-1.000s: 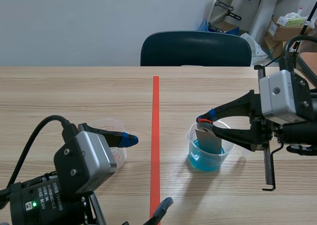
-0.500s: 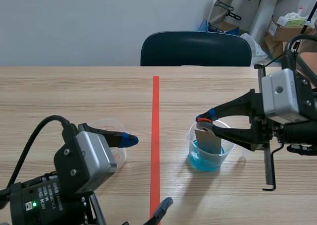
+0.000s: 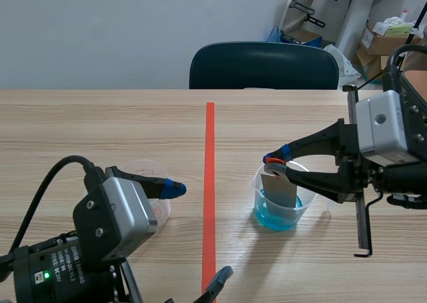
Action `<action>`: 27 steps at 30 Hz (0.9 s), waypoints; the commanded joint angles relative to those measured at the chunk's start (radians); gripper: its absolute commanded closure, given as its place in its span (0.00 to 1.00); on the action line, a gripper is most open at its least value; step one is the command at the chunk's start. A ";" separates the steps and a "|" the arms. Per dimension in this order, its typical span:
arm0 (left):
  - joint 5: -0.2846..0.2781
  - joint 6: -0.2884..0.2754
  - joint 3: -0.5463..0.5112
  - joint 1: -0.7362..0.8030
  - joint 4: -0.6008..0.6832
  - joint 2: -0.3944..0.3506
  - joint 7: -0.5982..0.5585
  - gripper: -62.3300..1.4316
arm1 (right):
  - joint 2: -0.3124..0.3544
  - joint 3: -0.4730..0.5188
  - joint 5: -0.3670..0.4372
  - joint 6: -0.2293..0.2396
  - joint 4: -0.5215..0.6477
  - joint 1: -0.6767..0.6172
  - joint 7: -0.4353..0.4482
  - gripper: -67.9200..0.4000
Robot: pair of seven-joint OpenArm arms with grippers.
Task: Do the redox reaction experiment
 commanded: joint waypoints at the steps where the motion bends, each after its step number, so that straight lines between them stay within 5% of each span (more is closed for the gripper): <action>1: -0.006 -0.002 0.001 0.003 0.016 0.003 -0.010 0.00 | 0.009 0.021 0.015 0.008 0.006 0.014 0.022 0.99; 20: -0.006 -0.002 0.001 0.003 0.016 0.003 -0.010 0.00 | 0.023 0.084 0.098 0.008 0.022 0.014 0.019 0.99; 27: -0.006 -0.002 0.001 0.003 0.016 0.003 -0.010 0.00 | 0.069 0.087 0.220 0.008 0.068 0.014 -0.035 0.99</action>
